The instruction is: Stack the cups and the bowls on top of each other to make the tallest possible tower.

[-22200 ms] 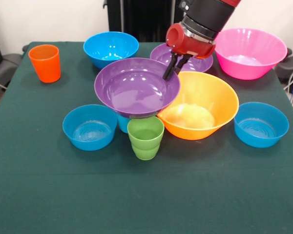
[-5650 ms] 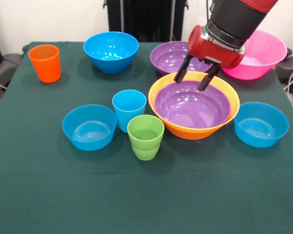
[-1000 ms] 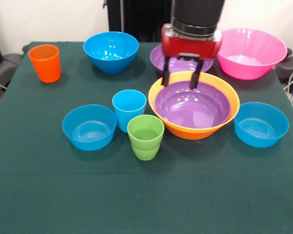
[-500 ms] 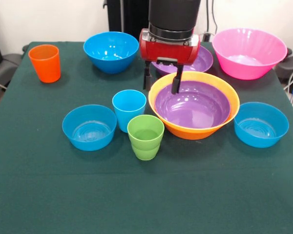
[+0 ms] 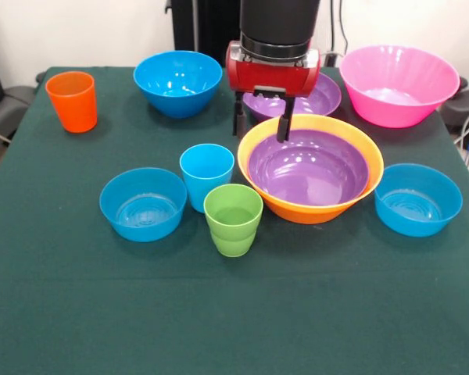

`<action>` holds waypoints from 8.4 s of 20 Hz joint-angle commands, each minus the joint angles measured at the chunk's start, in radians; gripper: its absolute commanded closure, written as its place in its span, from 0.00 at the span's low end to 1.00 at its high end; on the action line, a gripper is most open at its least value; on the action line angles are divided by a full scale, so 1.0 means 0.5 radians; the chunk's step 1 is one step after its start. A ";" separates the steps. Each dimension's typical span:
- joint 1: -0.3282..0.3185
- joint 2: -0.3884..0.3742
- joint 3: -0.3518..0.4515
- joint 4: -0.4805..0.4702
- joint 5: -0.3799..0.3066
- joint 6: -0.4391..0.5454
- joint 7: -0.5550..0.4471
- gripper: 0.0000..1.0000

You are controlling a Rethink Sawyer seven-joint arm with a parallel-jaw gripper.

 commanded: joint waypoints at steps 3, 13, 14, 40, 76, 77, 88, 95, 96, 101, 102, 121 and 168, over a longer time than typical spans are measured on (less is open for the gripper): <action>-0.075 0.072 0.169 0.214 -0.146 -0.208 0.025 0.00; -0.232 0.105 0.166 0.198 -0.209 -0.136 -0.124 0.00; -0.260 0.095 0.180 0.209 -0.217 -0.133 -0.151 0.00; -0.857 0.228 0.509 -0.050 -0.649 0.143 -0.563 0.00; -0.959 0.446 0.675 -0.227 -1.213 -0.050 -0.437 0.00; -0.966 0.436 0.685 -0.227 -1.208 -0.030 -0.444 0.00; -0.965 0.411 0.739 -0.195 -1.216 -0.064 -0.403 0.00; -0.965 0.381 0.761 -0.157 -1.195 -0.028 -0.402 0.00; -0.966 0.381 0.764 -0.154 -1.196 -0.025 -0.406 0.00; -0.958 0.384 0.779 -0.167 -1.186 0.034 -0.433 1.00; -0.957 0.386 0.781 -0.167 -1.183 0.039 -0.431 1.00; -0.883 0.319 0.705 -0.221 -1.223 0.109 -0.378 1.00; -1.075 0.312 0.840 -0.276 -1.295 0.389 -0.837 1.00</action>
